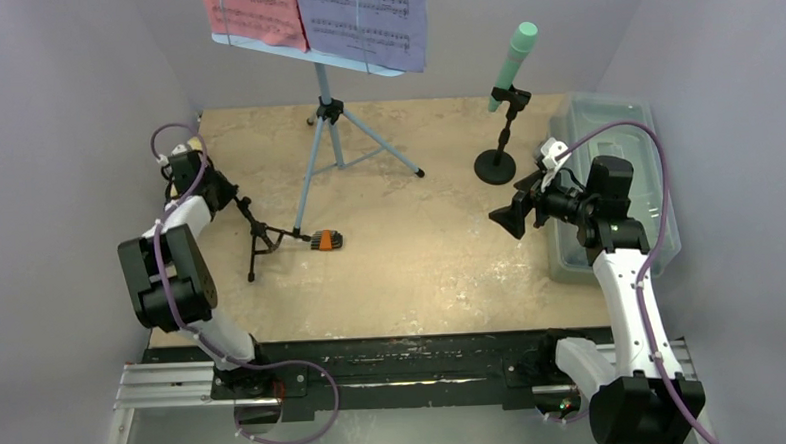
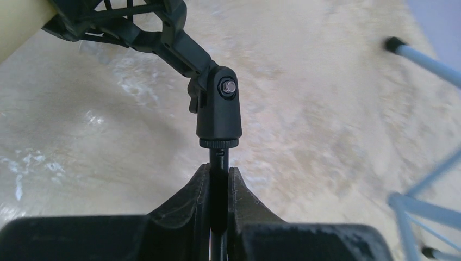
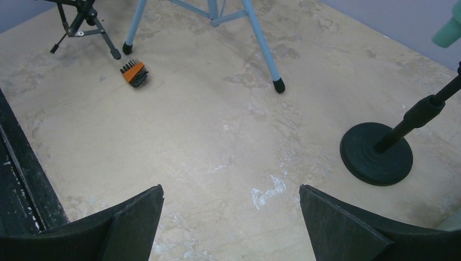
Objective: Pack up the instrument practice props
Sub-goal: Pick up the microphone stand with the microphone from the center of the board.
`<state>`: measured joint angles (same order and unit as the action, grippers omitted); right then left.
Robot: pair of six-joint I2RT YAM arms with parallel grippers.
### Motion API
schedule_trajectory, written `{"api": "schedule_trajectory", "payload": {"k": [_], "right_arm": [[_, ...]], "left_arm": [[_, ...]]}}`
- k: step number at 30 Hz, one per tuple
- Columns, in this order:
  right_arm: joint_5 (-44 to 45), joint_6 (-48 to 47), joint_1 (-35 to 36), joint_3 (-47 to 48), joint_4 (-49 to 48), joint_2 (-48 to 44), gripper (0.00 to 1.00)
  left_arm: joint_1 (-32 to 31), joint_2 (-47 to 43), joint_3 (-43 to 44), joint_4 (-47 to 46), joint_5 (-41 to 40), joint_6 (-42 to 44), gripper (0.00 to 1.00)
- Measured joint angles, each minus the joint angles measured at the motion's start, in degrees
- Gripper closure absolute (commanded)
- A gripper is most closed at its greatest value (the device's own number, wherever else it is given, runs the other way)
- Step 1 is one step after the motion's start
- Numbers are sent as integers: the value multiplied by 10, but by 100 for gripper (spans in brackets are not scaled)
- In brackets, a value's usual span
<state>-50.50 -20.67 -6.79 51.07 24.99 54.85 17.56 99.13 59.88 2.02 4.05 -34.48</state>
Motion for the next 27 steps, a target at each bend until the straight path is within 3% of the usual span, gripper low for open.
{"api": "schedule_trajectory", "payload": {"k": [6, 13, 20, 27], "right_arm": [[0, 0, 0, 0, 4, -5, 1], [-2, 0, 0, 0, 8, -6, 1], [-15, -3, 0, 0, 9, -6, 1], [-24, -13, 0, 0, 12, -6, 1]], "left_arm": [[-32, -202, -22, 19, 11, 31, 100], [-52, -398, -50, 16, 87, 82, 100], [-86, -516, -113, 4, 199, 117, 100], [-103, -578, -154, 3, 245, 130, 100]]}}
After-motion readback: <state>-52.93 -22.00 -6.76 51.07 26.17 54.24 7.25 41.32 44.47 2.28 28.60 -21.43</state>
